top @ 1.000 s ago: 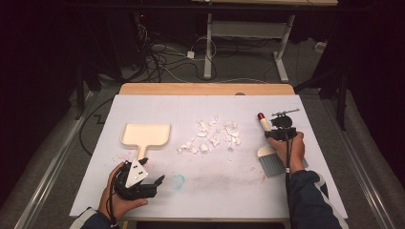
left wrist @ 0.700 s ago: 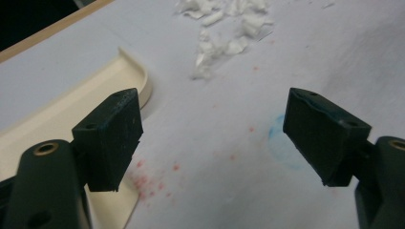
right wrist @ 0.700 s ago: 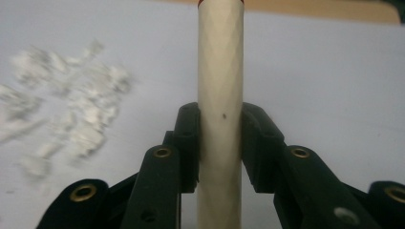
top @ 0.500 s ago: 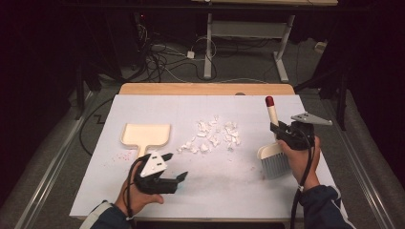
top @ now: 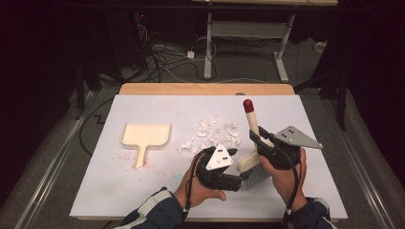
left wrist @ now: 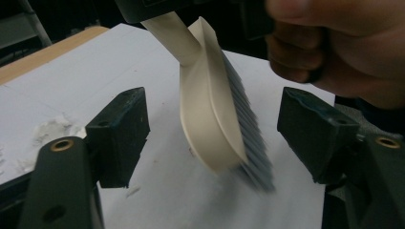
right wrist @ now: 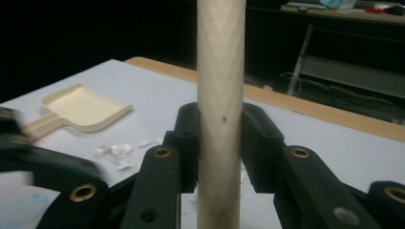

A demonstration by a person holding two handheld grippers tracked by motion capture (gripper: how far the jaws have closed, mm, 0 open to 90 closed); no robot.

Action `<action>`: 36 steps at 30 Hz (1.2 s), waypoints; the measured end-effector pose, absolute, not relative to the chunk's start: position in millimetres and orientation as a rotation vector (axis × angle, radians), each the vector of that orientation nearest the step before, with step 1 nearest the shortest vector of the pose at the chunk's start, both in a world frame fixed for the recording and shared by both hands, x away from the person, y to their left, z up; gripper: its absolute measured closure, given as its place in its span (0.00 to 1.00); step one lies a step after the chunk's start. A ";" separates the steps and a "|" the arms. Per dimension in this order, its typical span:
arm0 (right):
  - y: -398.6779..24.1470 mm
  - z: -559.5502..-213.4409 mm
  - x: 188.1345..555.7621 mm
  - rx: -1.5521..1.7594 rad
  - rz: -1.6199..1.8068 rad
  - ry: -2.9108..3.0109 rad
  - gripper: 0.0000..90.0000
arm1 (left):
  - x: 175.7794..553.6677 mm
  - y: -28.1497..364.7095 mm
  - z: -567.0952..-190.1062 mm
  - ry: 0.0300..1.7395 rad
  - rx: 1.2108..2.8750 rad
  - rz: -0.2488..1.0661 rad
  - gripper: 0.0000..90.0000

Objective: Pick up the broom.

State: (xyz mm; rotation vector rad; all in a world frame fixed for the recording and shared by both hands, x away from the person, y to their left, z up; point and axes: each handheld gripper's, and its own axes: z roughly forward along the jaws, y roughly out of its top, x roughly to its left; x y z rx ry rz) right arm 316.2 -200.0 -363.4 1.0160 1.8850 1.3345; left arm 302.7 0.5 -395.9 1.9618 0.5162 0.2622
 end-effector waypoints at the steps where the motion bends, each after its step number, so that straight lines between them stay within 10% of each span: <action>1: -197.1 -362.8 312.7 1.006 1.342 1.888 0.79 | 305.0 -1.0 -398.1 0.525 1.962 0.249 0.32; 15: -182.5 -349.7 284.9 0.883 1.424 1.893 0.78 | 312.0 13.8 -401.8 0.480 1.976 0.214 0.69; 36: -217.3 -373.0 298.5 0.390 1.372 2.488 0.45 | 302.2 68.0 -404.8 0.193 2.185 0.092 0.73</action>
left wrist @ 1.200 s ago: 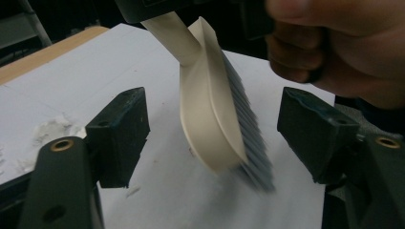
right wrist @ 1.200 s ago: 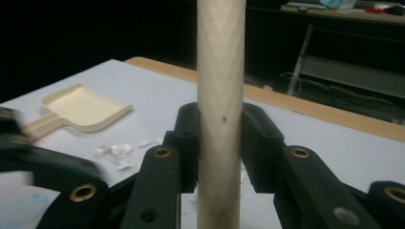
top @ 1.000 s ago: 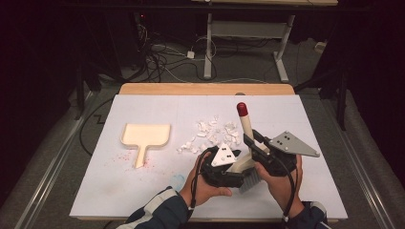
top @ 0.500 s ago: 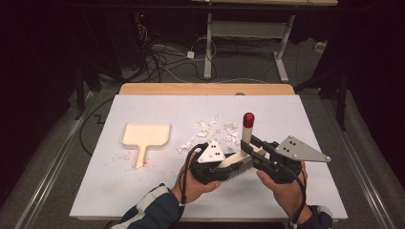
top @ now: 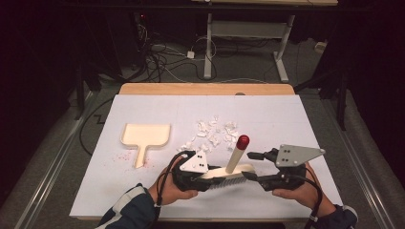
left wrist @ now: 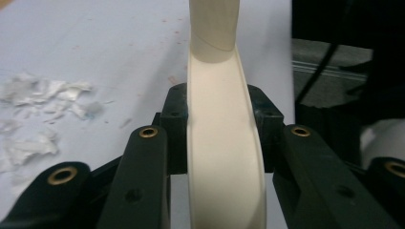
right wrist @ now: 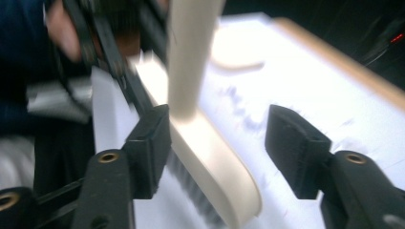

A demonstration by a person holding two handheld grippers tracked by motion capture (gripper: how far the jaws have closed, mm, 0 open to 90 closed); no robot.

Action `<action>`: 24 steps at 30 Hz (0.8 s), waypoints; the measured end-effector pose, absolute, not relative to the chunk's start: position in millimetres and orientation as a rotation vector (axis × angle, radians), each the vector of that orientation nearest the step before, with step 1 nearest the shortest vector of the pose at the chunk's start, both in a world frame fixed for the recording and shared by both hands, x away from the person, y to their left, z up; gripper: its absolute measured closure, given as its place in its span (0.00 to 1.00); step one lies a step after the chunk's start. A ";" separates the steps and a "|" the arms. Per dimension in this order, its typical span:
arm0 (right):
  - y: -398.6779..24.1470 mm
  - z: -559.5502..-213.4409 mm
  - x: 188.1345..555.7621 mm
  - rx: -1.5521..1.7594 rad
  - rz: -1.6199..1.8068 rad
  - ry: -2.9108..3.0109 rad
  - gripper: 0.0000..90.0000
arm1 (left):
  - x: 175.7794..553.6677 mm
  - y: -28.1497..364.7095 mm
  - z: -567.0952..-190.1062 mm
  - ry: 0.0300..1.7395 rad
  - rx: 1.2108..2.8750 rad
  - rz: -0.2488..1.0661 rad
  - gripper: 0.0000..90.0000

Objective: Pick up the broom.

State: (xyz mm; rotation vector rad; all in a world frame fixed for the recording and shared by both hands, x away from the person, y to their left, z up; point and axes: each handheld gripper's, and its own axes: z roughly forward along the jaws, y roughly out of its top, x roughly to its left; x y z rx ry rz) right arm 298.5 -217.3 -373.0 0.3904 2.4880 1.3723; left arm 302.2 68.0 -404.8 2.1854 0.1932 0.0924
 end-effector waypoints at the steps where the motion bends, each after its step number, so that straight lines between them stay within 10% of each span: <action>1: -214.1 -377.8 300.1 0.367 1.362 2.515 0.45 | 300.5 68.2 -405.0 0.176 2.193 0.088 0.73; 15: -183.8 -413.9 299.1 0.043 1.257 2.794 0.74 | 294.4 63.5 -406.2 0.069 2.229 0.033 0.68; 24: -195.6 -405.0 305.4 0.161 1.264 2.713 0.75 | 289.0 113.5 -397.9 0.316 2.182 0.362 0.40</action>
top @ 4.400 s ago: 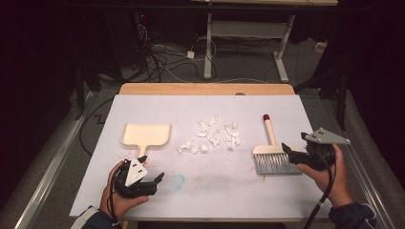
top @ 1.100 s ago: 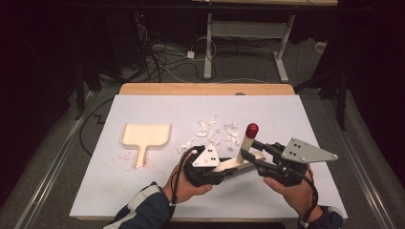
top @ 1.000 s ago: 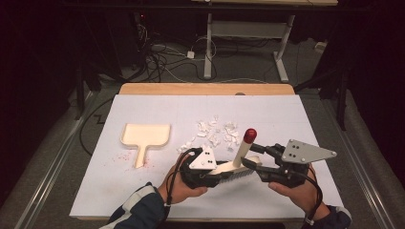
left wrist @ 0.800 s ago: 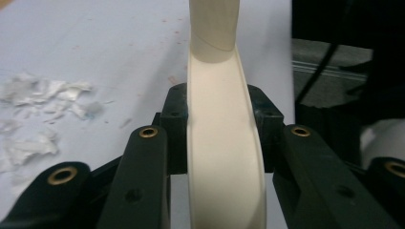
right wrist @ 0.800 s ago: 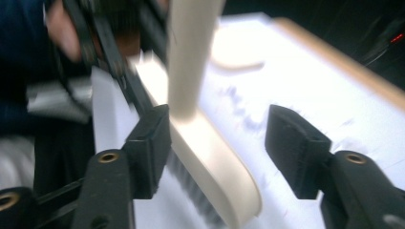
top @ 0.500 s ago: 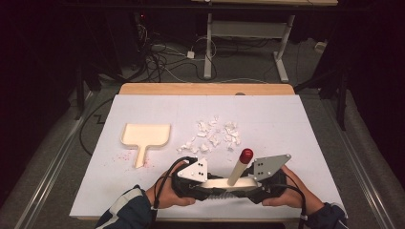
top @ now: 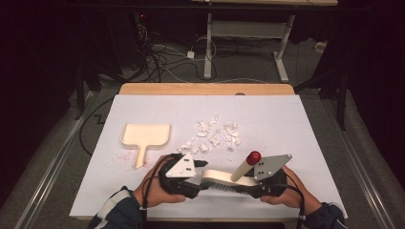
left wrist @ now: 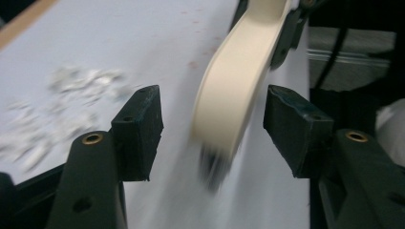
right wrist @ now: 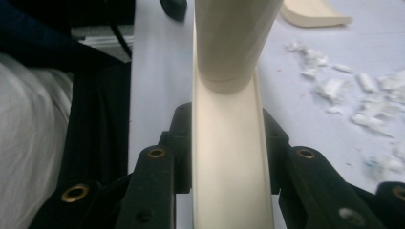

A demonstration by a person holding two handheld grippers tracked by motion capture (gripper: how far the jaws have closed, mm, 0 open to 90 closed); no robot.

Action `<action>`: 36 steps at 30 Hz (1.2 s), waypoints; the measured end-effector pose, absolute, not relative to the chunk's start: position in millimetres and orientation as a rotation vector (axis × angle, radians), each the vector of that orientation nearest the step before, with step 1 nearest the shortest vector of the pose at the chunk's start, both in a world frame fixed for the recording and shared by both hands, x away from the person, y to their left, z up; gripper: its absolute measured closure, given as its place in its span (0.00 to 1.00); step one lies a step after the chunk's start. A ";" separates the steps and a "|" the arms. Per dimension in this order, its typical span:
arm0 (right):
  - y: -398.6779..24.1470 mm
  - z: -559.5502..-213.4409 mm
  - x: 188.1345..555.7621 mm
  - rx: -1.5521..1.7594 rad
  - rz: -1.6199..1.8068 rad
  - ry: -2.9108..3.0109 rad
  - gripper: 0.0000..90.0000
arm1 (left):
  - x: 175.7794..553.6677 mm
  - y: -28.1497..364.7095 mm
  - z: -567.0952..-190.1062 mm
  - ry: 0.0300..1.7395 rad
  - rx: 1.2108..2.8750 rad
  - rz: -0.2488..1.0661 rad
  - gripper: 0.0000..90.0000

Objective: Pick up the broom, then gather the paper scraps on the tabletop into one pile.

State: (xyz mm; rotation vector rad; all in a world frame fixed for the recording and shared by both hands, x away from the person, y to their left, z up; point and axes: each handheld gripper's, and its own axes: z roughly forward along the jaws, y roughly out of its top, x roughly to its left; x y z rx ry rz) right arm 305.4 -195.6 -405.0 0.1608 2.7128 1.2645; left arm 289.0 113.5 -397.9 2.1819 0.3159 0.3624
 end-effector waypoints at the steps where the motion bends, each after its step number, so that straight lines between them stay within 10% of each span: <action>1: -195.6 -405.0 305.4 0.161 1.264 2.713 0.75 | 289.0 113.5 -397.9 0.316 2.182 0.362 0.35; 11: -218.3 -390.7 320.4 0.474 1.332 2.554 0.75 | 277.6 203.2 -436.8 0.705 2.112 0.712 0.24; 36: -241.5 -377.9 407.7 0.767 1.010 2.223 0.75 | 265.9 239.8 -468.9 0.907 2.148 0.690 0.24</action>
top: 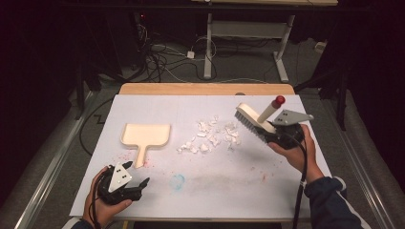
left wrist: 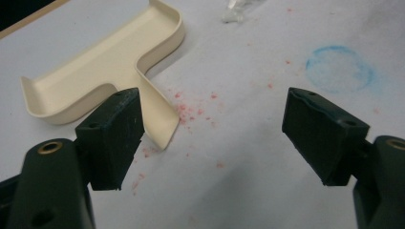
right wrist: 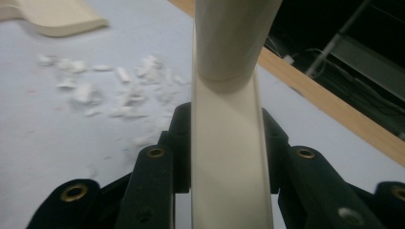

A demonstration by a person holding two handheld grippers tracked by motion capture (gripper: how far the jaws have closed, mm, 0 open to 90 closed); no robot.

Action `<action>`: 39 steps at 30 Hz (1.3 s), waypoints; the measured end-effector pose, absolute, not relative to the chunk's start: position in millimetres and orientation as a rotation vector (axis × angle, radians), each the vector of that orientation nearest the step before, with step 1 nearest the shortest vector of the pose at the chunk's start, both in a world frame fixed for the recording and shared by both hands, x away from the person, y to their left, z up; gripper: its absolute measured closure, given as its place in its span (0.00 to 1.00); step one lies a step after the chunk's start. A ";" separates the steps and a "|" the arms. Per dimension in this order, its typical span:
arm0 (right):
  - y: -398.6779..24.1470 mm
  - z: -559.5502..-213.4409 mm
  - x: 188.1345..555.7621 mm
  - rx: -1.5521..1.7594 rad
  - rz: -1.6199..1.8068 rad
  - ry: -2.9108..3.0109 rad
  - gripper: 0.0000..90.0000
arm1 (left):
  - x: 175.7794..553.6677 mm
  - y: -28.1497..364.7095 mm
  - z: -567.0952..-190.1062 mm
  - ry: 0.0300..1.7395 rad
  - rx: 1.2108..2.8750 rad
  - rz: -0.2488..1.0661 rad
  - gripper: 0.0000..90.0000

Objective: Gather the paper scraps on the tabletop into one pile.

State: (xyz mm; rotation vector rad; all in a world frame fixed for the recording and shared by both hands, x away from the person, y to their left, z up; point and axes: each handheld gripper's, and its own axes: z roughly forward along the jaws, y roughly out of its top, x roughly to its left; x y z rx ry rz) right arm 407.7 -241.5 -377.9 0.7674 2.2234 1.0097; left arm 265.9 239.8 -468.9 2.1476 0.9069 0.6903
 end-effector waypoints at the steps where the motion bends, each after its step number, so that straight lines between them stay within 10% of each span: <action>1: -239.1 -379.2 416.8 0.783 0.977 2.206 0.75 | 266.6 240.4 -469.8 0.919 2.149 0.693 0.24; 18: -169.3 -429.2 499.5 0.790 0.716 2.234 0.75 | 267.2 236.3 -475.2 0.897 2.181 0.673 0.24; 39: -151.5 -443.7 413.7 0.477 0.887 2.418 0.75 | 262.2 225.0 -473.4 0.823 2.228 0.674 0.24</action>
